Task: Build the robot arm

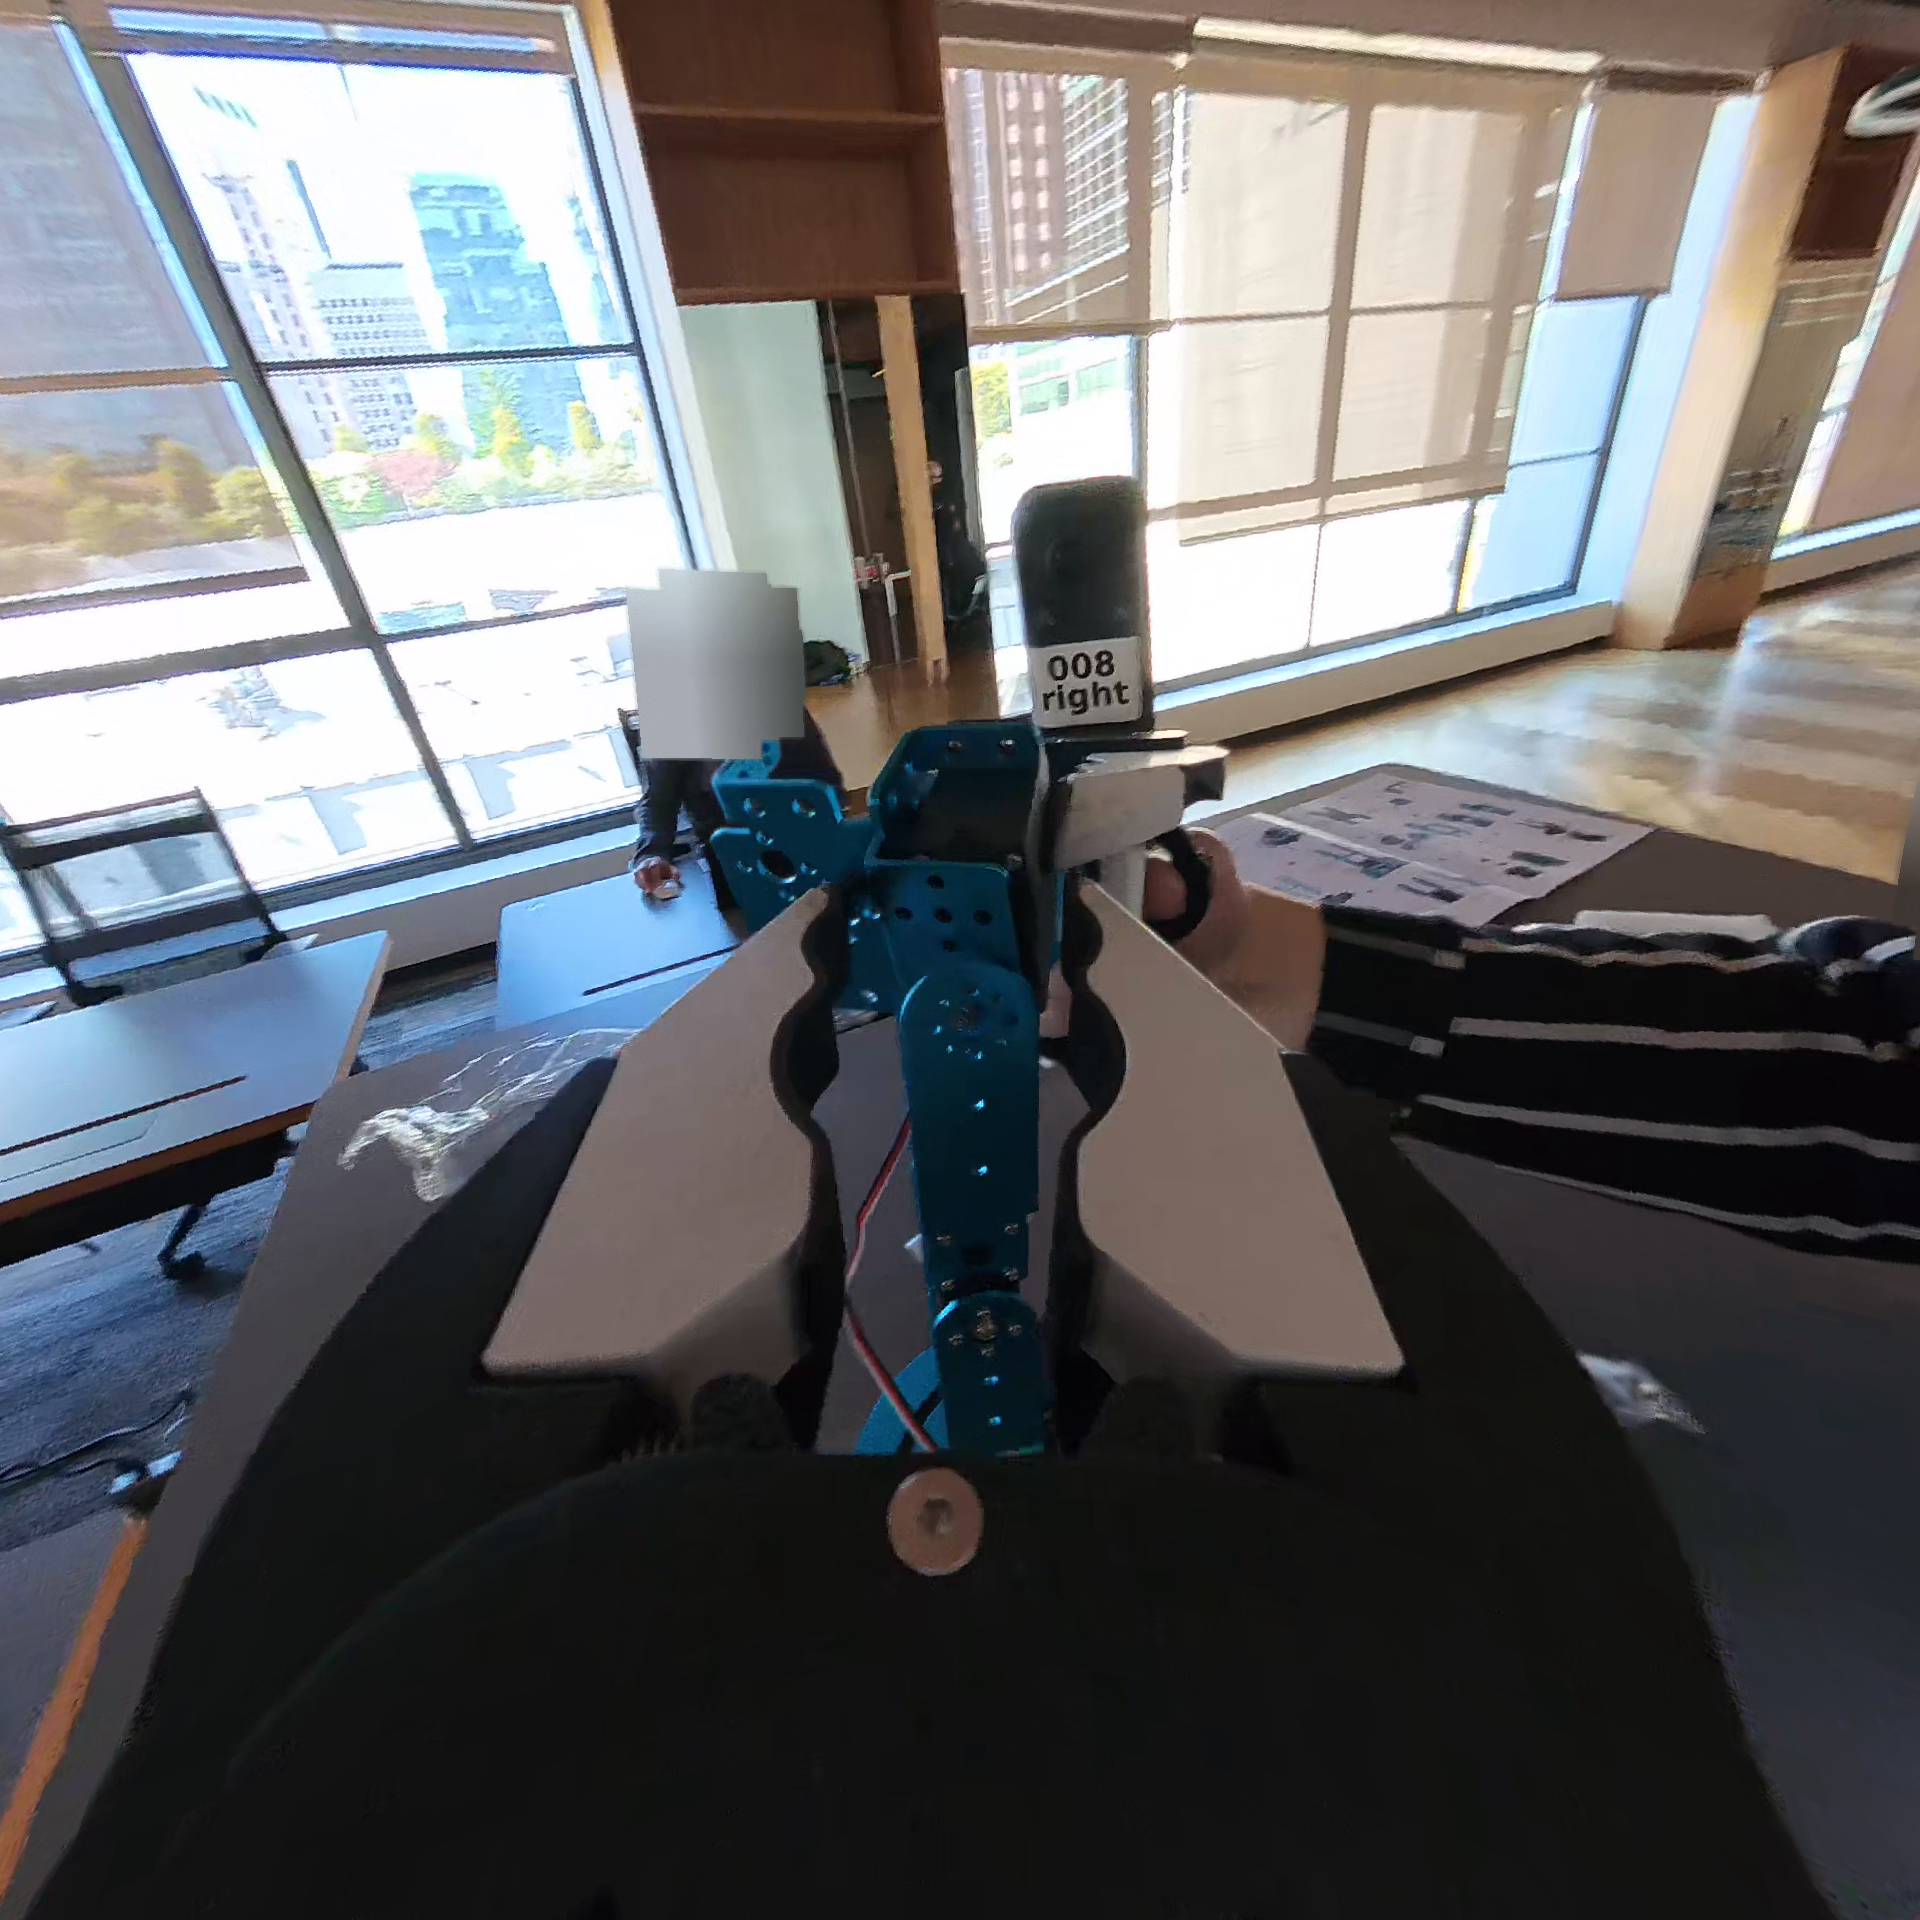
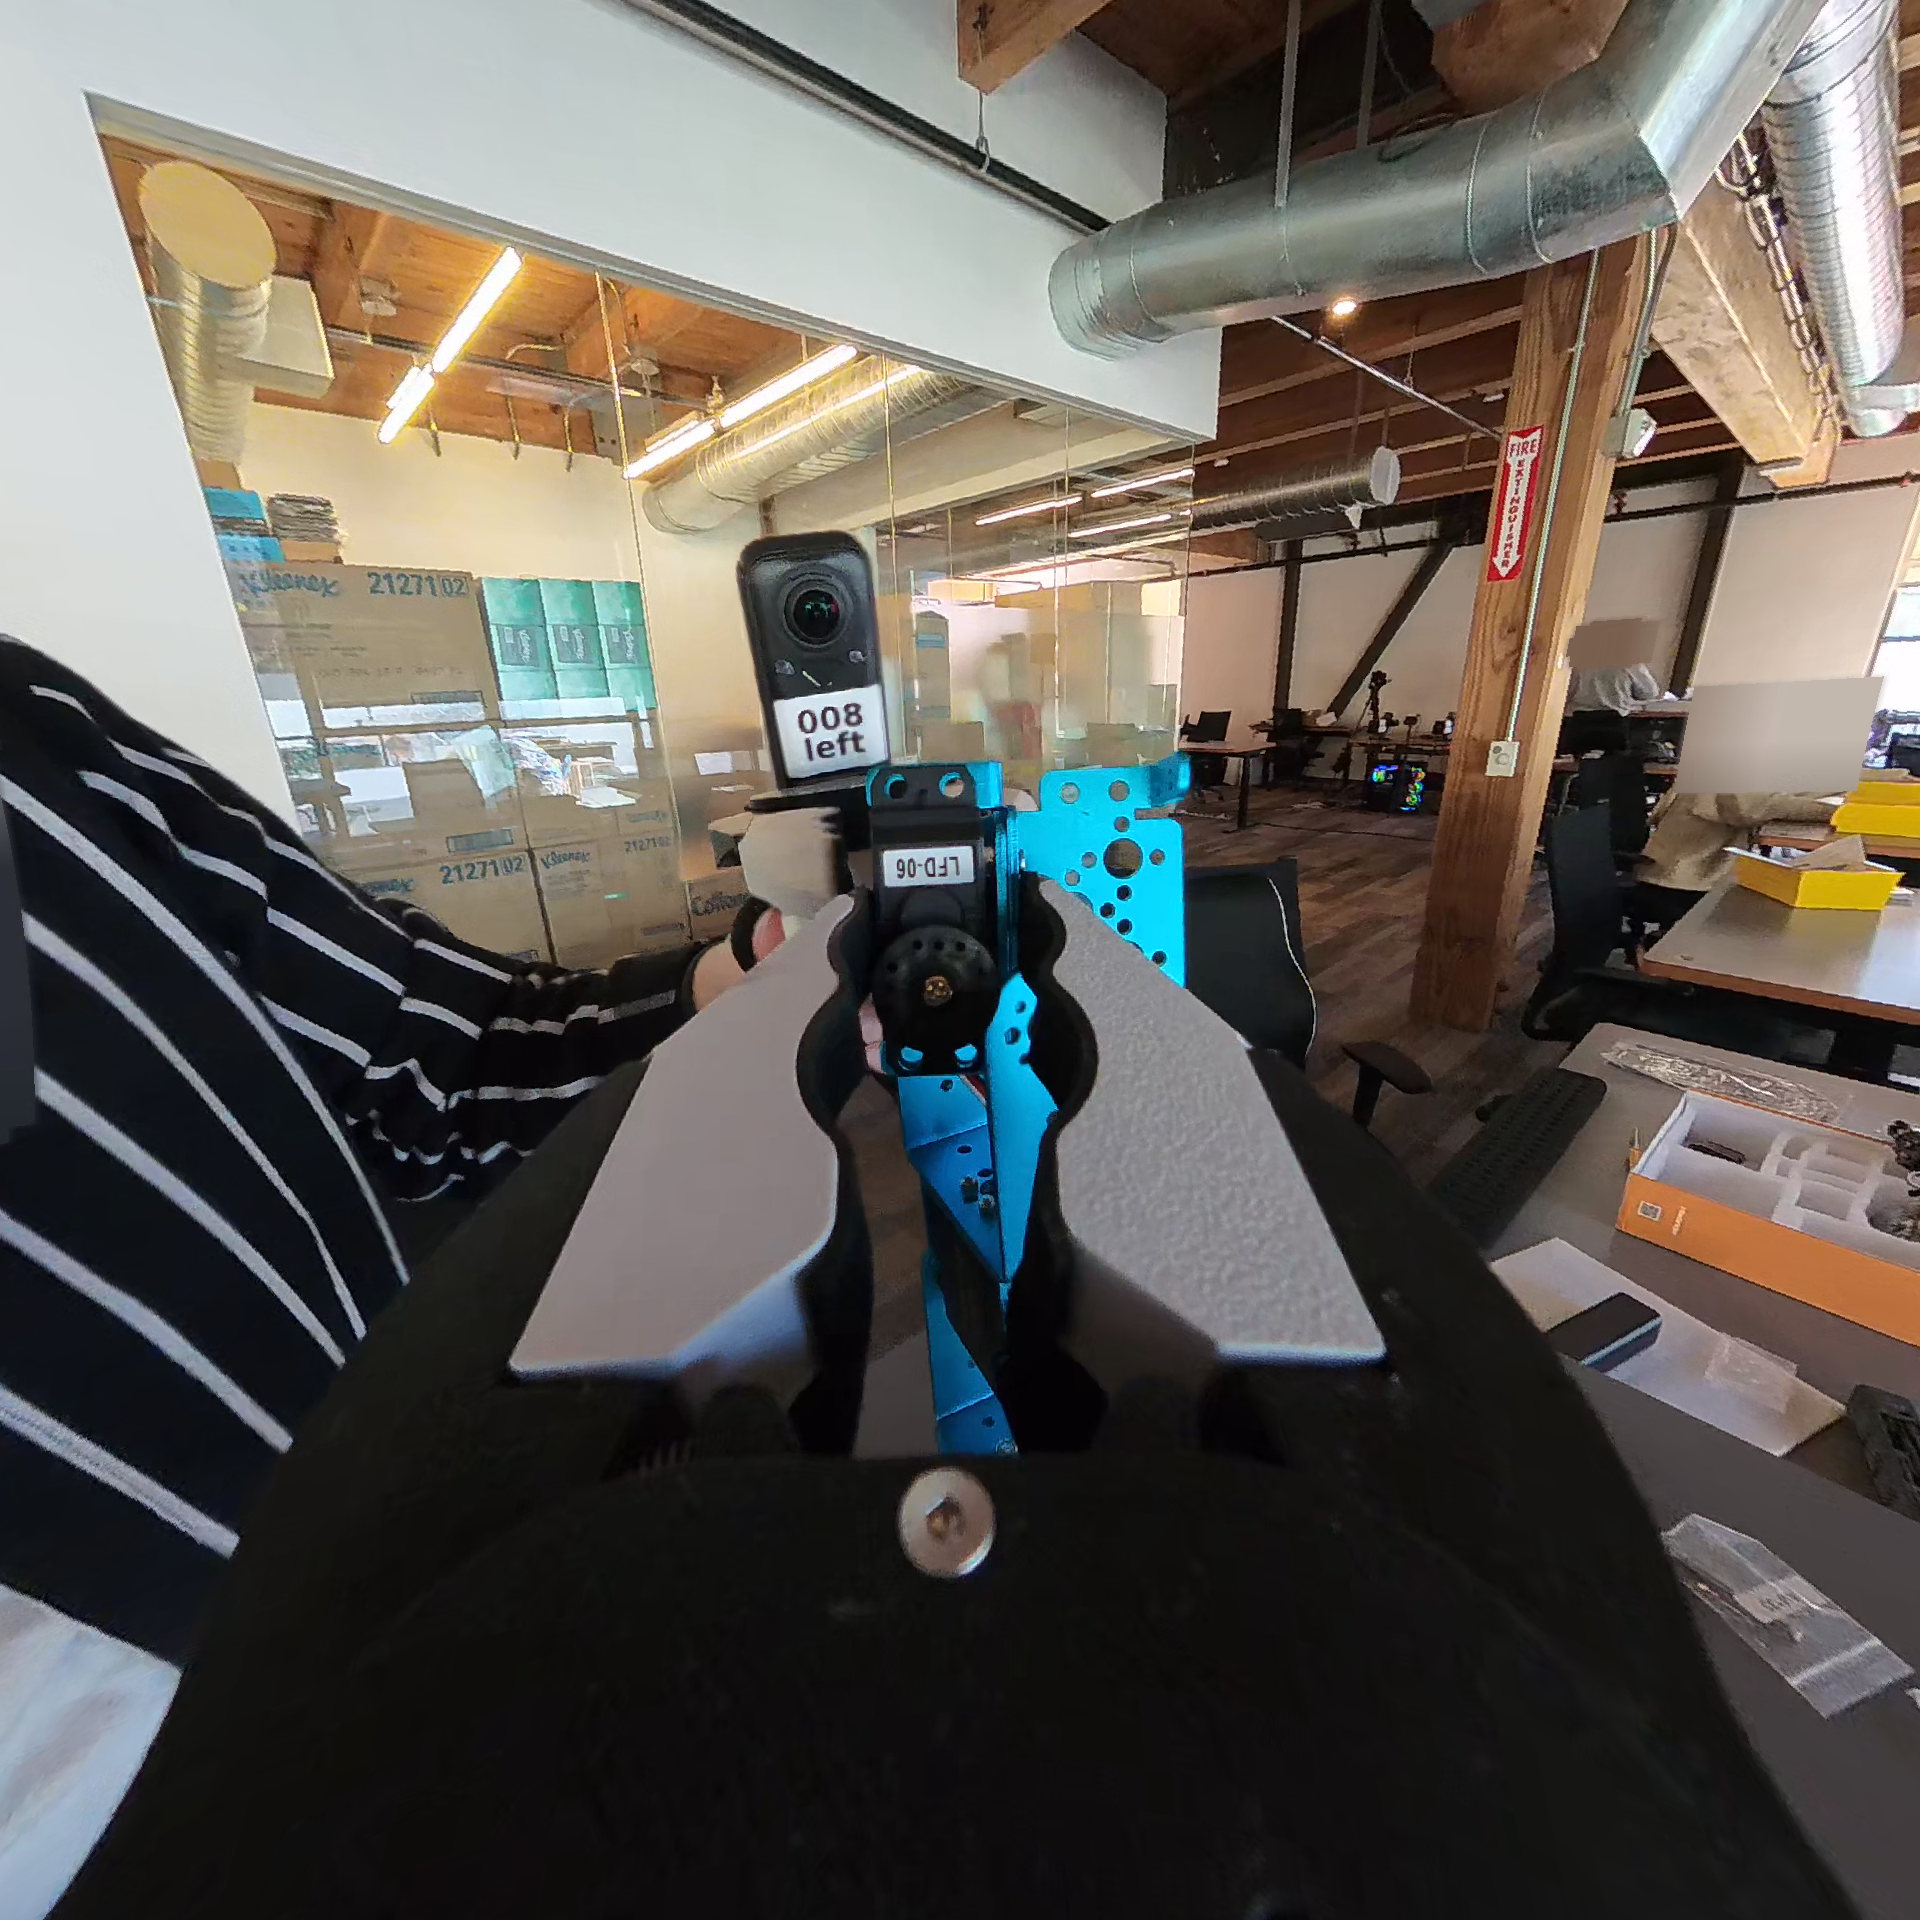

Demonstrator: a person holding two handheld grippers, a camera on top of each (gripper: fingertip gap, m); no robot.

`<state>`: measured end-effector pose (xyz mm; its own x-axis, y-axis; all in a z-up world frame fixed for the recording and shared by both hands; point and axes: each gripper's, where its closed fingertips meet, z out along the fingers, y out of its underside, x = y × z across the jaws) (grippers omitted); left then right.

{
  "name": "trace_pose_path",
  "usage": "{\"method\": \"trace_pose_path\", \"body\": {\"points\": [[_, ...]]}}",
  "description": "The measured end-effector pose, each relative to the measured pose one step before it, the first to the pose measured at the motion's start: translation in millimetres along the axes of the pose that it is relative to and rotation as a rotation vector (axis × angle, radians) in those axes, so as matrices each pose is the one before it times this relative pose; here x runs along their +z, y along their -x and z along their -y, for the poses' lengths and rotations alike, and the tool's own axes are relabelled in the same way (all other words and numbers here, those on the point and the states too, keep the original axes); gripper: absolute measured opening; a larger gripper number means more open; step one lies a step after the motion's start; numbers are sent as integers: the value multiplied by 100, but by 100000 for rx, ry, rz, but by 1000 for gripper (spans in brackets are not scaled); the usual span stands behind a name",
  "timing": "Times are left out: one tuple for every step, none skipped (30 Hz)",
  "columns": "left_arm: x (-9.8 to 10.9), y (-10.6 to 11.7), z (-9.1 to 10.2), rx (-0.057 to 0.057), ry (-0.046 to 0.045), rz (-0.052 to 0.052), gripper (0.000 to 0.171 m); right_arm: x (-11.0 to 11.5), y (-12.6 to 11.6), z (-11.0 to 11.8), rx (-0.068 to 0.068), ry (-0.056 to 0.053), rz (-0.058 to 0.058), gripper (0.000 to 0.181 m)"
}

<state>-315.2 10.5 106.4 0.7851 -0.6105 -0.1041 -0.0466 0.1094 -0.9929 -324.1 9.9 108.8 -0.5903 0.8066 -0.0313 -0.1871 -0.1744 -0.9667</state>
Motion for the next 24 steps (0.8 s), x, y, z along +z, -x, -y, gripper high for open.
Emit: {"method": "trace_pose_path", "body": {"points": [[25, 228, -221, 2173, 1563, 2556, 41, -3, 57, 24, 251, -528, 782, 26], [49, 245, -240, 1727, 1756, 2513, 44, 14, 30, 16, 153, -313, 500, 26], [90, 20, -172, 570, 1304, 592, 42, -11, -19, -3, 72, -83, 301, 26], [102, -299, -90, -602, 850, -1807, 36, 13, 12, -6, 138, 292, 491, 26], [105, -142, -75, -940, 764, -956, 36, -10, 48, -13, -211, 690, 514, 26], [79, 65, -67, -118, 668, 284, 36, -28, -31, -19, -657, 749, -164, 26], [50, 36, -53, 259, 310, 118, 36, -37, -64, -37, -726, 617, -397, 26], [37, 12, -19, -104, -37, -106, 36, -13, 17, -6, -245, 317, 240, 26], [16, 1, -2, -287, -187, -285, 37, -8, 8, 6, 279, 305, 370, 26], [-3, -10, 5, -94, -311, -481, 37, -2, 38, -5, 40, 169, 548, 26], [-24, -55, 23, 45, -569, -742, 36, 1, 32, -1, -68, 73, 461, 26], [-18, -35, 19, -287, -657, -774, 36, -13, 12, 1, -180, 14, 286, 26], [-7, -8, 7, -710, -663, -605, 36, -21, 19, 0, -112, -37, 162, 26], [1, 0, 6, -717, -632, -432, 36, -1, 1, 5, -95, -159, 10, 26], [1, 3, 4, -298, -508, -315, 36, -13, 6, 12, 45, -321, 145, 26], [-2, -10, 2, 148, -290, -86, 36, -10, 12, 6, 152, -346, 334, 26], [-5, 14, -4, 387, -8, 213, 36, -6, 0, 14, -28, -273, 181, 26], [-21, 32, -13, 443, 209, 398, 35, 11, -29, -2, 49, -197, 70, 26], [-37, 29, 4, 365, 238, 382, 35, 37, -26, -7, 131, -142, 33, 26], [-64, 6, -3, 205, 214, 282, 35, 42, 7, 3, 23, -88, 163, 26], [-54, 10, 3, 119, 305, 245, 35, 49, -1, -8, -237, -27, 24, 26], [-58, 2, -10, 209, 414, 298, 35, 48, 14, -3, -324, 5, 74, 26], [-51, 12, -3, 338, 507, 299, 34, 46, 3, -15, -13, 85, 144, 26], [-43, -7, 2, 350, 555, 264, 34, 41, 19, 0, -33, 67, 122, 26]]}}
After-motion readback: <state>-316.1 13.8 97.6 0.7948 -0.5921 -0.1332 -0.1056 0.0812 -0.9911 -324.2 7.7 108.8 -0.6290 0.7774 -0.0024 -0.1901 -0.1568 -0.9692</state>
